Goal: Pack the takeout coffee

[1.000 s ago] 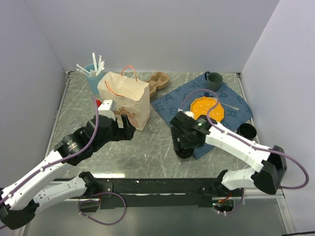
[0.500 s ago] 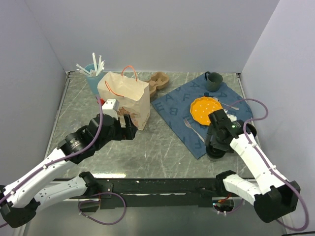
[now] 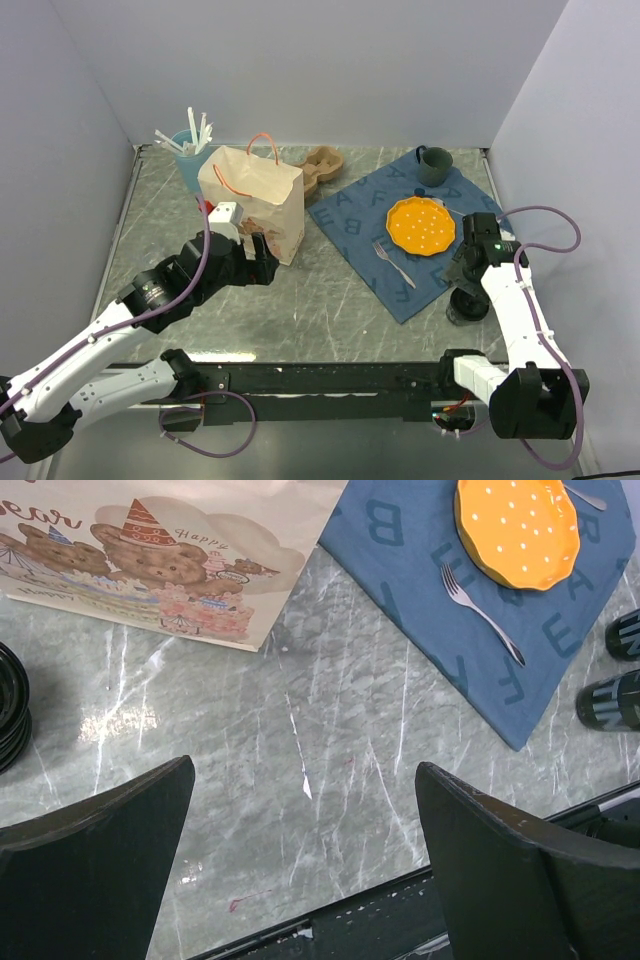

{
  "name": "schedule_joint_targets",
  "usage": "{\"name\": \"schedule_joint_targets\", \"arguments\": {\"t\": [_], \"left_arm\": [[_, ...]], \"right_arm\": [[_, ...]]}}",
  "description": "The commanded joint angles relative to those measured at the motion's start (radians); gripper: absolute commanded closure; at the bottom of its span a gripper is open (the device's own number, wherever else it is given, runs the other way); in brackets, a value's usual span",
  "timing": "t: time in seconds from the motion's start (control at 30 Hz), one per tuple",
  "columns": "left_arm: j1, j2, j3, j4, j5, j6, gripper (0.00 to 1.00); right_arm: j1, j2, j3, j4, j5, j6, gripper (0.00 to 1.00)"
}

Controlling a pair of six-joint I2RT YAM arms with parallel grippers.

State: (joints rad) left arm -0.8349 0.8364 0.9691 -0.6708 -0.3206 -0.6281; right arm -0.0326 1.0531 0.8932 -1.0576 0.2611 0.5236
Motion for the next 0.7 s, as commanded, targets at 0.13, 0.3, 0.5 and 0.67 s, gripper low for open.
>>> {"name": "schedule_joint_targets", "arguments": {"t": [0.13, 0.3, 0.5, 0.67], "left_arm": [[-0.003, 0.001, 0.037, 0.025, -0.034, -0.007, 0.02], [-0.003, 0.016, 0.051, 0.022, -0.046, -0.001, 0.02], [-0.001, 0.052, 0.071, -0.004, -0.128, -0.037, 0.03], [0.003, 0.171, 0.239, -0.136, -0.257, -0.142, 0.04]], "right_arm": [[-0.013, -0.007, 0.036, 0.035, -0.026, -0.054, 0.25], [-0.012, -0.001, 0.111, 0.005, -0.016, -0.069, 0.23], [0.002, -0.005, 0.205, -0.012, -0.094, -0.119, 0.23], [0.104, 0.016, 0.334, 0.002, -0.232, -0.203, 0.21]]}}
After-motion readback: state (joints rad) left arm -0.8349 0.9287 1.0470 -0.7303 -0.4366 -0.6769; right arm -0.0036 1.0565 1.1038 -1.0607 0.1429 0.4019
